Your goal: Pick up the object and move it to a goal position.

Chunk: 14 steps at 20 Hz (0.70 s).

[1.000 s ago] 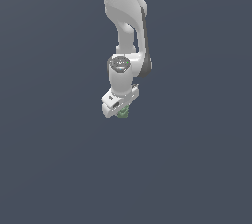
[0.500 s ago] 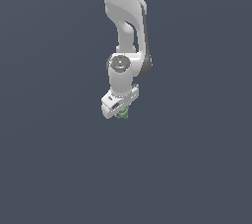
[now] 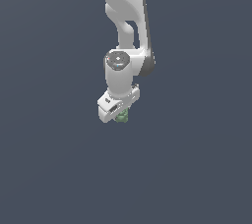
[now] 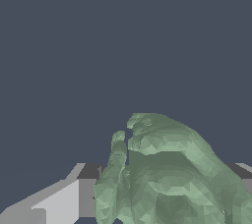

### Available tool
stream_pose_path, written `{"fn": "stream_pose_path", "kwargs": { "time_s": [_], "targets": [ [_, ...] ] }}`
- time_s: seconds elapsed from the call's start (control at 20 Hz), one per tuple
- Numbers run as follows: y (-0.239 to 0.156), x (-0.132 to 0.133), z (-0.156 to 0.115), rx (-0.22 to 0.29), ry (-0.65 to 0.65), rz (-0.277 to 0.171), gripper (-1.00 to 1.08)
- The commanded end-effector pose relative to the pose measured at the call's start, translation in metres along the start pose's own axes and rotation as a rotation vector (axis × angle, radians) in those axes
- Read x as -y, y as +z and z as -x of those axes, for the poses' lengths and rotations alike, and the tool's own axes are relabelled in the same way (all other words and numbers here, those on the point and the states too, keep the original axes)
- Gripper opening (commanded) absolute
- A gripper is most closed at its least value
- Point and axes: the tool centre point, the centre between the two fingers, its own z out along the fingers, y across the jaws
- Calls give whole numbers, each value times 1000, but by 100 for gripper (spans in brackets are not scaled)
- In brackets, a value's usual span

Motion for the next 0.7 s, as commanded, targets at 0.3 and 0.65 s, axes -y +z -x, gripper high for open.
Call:
{"fn": "stream_pose_path", "kwargs": {
  "time_s": [0.3, 0.65],
  "targets": [
    [-48, -35, -34, 0, 0, 0, -100],
    [-80, -60, -58, 0, 0, -1, -100]
  ]
}}
